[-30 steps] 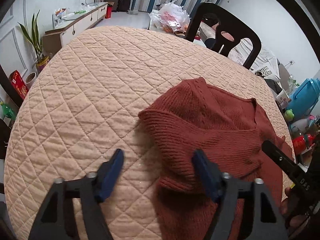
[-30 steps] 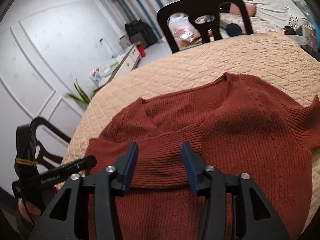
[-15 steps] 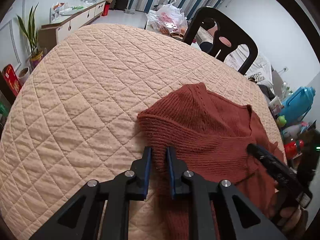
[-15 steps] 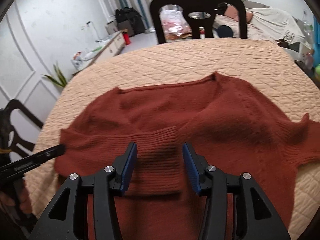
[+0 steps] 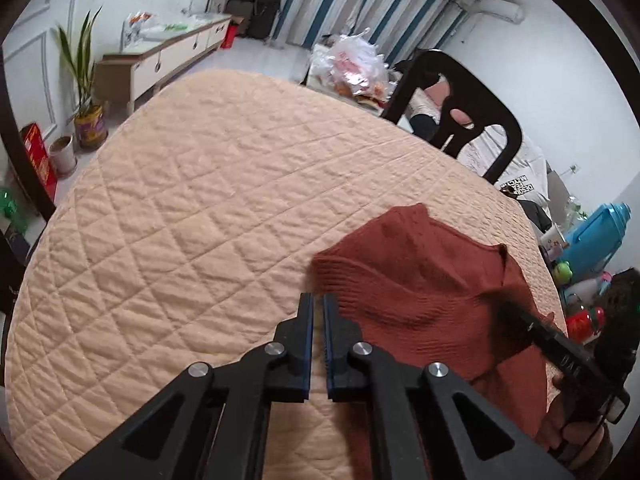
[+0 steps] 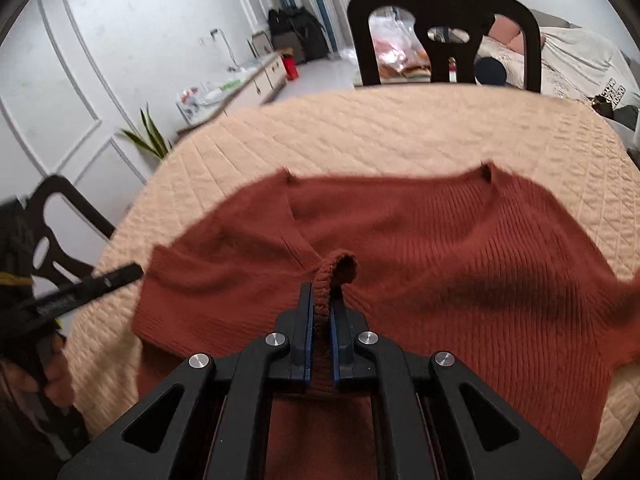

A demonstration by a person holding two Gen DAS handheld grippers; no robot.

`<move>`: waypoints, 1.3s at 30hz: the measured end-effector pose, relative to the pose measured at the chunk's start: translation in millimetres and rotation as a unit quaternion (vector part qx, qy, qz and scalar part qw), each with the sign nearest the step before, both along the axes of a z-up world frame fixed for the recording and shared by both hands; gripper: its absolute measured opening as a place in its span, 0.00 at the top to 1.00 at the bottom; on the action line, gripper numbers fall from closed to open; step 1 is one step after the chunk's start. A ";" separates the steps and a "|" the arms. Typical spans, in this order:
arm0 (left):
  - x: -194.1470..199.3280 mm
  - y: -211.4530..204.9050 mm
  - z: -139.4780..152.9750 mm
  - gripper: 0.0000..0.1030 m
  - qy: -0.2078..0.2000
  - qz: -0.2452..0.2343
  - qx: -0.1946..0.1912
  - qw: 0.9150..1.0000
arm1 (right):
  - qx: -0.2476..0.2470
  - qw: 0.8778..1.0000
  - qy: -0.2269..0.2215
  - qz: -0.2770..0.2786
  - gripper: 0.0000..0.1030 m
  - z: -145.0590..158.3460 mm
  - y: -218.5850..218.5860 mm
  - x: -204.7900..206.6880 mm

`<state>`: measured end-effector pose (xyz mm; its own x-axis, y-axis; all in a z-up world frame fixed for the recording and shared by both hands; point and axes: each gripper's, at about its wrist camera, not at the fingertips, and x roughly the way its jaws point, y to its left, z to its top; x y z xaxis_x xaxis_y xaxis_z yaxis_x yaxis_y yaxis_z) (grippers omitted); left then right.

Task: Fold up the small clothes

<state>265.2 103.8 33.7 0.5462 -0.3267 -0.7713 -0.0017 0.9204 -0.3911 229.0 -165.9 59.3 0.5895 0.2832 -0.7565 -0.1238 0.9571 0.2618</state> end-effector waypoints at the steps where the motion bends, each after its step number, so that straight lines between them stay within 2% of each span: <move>1: 0.3 -0.3 -2.0 0.94 0.005 -0.004 -0.001 1.000 | -0.011 1.000 -0.006 -0.003 0.94 1.8 0.7 2.5; 3: -2.1 -2.3 -2.8 0.94 0.003 -0.007 0.007 1.000 | -0.052 0.998 -0.020 -0.012 0.94 2.7 3.0 8.7; 6: -5.0 -4.0 0.0 0.91 -0.003 -0.013 -0.003 1.000 | -0.080 0.997 -0.006 -0.016 0.94 -7.5 7.5 13.0; 9: -8.8 -6.3 3.7 0.72 -0.008 -0.020 -0.002 1.000 | -0.084 0.996 -0.009 -0.016 0.94 -10.4 6.3 12.5; 10: -10.7 -7.3 4.3 0.62 -0.010 -0.024 -0.005 1.000 | -0.082 0.997 -0.004 -0.013 0.90 -10.8 6.3 11.4; 11: -12.6 -8.4 4.2 0.58 -0.008 -0.028 -0.006 1.000 | -0.084 0.996 0.002 -0.012 0.85 -9.7 5.7 12.4; 12: -15.4 -10.6 3.6 0.57 -0.007 -0.033 -0.008 0.999 | -0.083 0.996 0.003 -0.007 0.71 -7.0 5.8 12.3; 13: -17.7 -13.0 3.4 0.57 -0.006 -0.041 -0.009 0.999 | -0.080 0.997 -0.001 -0.003 0.59 -3.9 6.6 10.8; 14: -20.3 -16.3 2.9 0.57 -0.005 -0.048 -0.005 0.999 | -0.071 0.997 -0.011 0.000 0.57 0.3 5.9 8.2; 17: -29.2 -26.6 2.2 0.57 -0.011 -0.059 0.011 0.998 | -0.040 0.999 -0.011 0.007 0.57 5.8 6.6 5.0; 19: -29.0 -30.0 -2.2 0.57 0.001 -0.062 -0.009 0.998 | -0.021 1.000 -0.001 0.010 0.57 4.8 8.8 6.0; 21: -25.8 -31.2 -7.4 0.58 0.008 -0.052 -0.012 0.999 | -0.012 1.000 0.006 0.015 0.57 1.7 12.4 6.5; 22: -25.5 -30.5 -8.2 0.62 0.006 -0.047 -0.011 0.999 | -0.015 1.000 0.008 0.017 0.57 0.2 15.0 5.6; 23: -24.8 -30.8 -10.1 0.76 0.009 -0.048 -0.013 0.999 | -0.014 1.000 0.008 0.019 0.57 -1.4 16.8 4.8; 26: -28.7 -32.8 -9.6 0.86 0.010 -0.052 -0.009 0.999 | -0.009 1.000 0.015 0.023 0.57 -4.7 20.3 3.2; 32: -42.8 -21.2 -8.4 0.88 0.002 -0.039 -0.011 0.999 | -0.014 0.999 0.011 0.039 0.57 -1.6 31.0 2.3; 39: -48.1 -15.9 -11.6 0.88 0.003 -0.021 -0.019 1.000 | -0.040 0.990 -0.023 0.133 0.57 13.5 77.0 11.6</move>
<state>217.2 87.9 22.1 0.5268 -0.3778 -0.7614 0.0345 0.9045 -0.4250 240.6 -89.0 72.8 0.5364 0.3734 -0.7569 -0.3836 0.9067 0.1755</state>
